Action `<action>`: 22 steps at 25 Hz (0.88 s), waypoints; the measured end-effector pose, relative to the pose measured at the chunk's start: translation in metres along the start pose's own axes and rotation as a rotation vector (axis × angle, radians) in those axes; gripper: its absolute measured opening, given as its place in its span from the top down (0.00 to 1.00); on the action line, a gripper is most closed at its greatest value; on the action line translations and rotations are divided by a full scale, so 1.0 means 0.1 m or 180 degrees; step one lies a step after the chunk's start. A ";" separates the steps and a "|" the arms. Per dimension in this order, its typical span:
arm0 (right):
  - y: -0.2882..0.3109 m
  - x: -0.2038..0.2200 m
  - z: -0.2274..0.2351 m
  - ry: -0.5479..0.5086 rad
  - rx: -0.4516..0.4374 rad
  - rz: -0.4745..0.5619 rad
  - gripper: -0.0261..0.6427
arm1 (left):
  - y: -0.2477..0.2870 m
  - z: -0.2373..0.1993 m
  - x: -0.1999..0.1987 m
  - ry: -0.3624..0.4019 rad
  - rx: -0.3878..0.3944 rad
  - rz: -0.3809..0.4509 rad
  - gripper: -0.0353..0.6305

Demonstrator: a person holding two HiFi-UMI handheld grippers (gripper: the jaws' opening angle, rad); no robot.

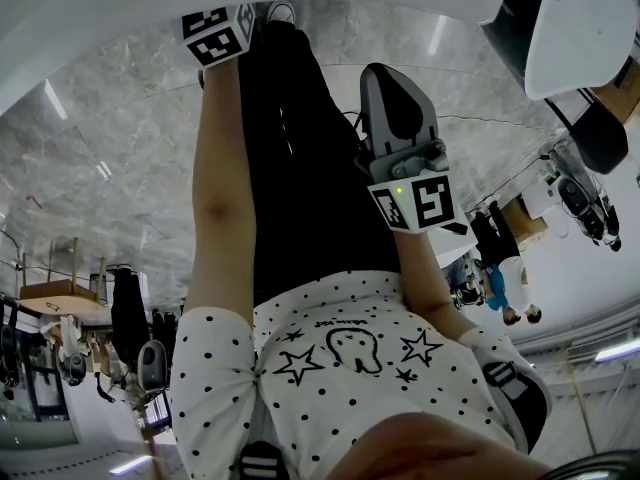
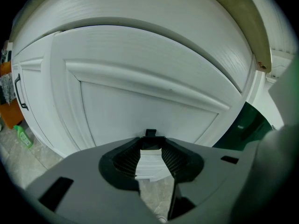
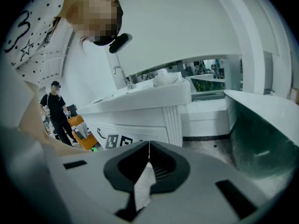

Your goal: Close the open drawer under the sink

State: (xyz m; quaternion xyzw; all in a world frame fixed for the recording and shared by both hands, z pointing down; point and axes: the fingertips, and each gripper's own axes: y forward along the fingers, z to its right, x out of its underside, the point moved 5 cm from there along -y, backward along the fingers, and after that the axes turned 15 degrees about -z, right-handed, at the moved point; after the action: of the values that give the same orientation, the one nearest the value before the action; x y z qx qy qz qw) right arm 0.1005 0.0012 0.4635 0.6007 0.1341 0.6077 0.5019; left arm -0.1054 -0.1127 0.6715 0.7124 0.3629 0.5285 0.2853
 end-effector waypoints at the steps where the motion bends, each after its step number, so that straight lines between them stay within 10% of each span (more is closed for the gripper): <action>1: 0.01 0.00 0.00 0.0000 -0.0003 -0.0001 0.94 | 0.01 0.00 0.00 -0.0003 -0.0002 -0.0002 0.74; 22: 0.06 0.11 -0.11 0.0021 0.0004 0.0016 0.94 | 0.01 -0.11 0.12 0.0012 -0.0035 -0.0040 0.74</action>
State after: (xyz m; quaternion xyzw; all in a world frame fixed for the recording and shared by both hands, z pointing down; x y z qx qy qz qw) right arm 0.0908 0.0125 0.4718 0.5993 0.1346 0.6109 0.4995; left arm -0.1138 -0.1032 0.6814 0.7075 0.3650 0.5301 0.2918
